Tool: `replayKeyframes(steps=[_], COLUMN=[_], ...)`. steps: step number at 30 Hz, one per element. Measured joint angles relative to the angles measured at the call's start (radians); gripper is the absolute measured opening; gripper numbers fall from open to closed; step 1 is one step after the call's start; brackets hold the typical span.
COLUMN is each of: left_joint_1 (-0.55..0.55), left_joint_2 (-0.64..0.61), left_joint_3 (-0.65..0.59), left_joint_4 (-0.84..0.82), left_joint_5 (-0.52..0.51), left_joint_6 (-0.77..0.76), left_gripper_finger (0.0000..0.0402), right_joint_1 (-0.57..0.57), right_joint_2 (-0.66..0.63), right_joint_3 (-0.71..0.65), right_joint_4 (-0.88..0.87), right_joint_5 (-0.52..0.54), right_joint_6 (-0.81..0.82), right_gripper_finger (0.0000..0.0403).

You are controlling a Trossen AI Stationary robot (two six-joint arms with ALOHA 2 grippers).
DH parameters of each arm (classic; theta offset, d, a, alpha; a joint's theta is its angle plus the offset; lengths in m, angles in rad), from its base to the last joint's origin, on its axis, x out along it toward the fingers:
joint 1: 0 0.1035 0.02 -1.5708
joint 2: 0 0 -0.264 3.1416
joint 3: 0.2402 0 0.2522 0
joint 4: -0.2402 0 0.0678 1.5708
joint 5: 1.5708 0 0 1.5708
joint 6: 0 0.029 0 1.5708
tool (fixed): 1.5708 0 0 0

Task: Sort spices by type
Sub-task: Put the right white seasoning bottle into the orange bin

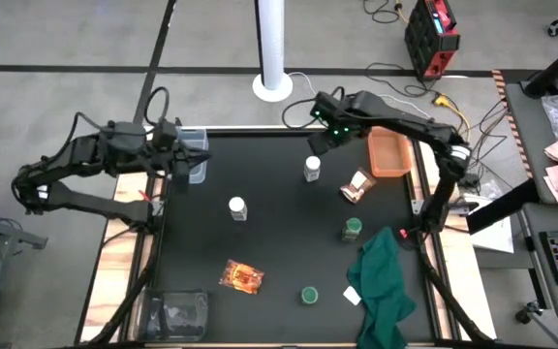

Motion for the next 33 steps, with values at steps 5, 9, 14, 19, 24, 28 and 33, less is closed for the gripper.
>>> replayKeyframes(steps=[5,9,14,19,24,28,33], left_joint_1=[0.000,0.001,0.002,0.002,0.002,0.002,0.002], left_joint_2=[0.034,0.065,0.093,0.118,0.129,0.127,0.116], left_joint_3=[-0.006,-0.006,0.021,0.049,0.077,0.087,0.096], left_joint_4=[-0.006,-0.017,-0.080,-0.126,-0.134,-0.149,-0.173], left_joint_5=[-0.049,-0.086,-0.206,-0.280,-0.337,-0.355,-0.356], left_joint_6=[0.003,-0.002,-0.076,-0.050,-0.006,0.008,0.006], left_gripper_finger=[0.0000,0.0000,0.0000,0.0000,0.0000,0.0000,0.0000], right_joint_1=[0.001,0.001,0.018,0.028,0.032,0.046,0.055], right_joint_2=[0.047,0.072,0.071,0.071,0.090,0.117,0.142], right_joint_3=[0.027,0.040,0.045,0.045,0.045,0.045,0.044], right_joint_4=[0.003,-0.005,-0.022,-0.016,0.009,0.041,0.081], right_joint_5=[-0.037,-0.095,-0.130,-0.131,-0.164,-0.165,-0.169], right_joint_6=[0.002,0.001,-0.024,-0.009,0.049,0.063,0.066], right_gripper_finger=[0.0038,0.0039,0.0065,0.0134,0.0224,0.0286,0.0337])
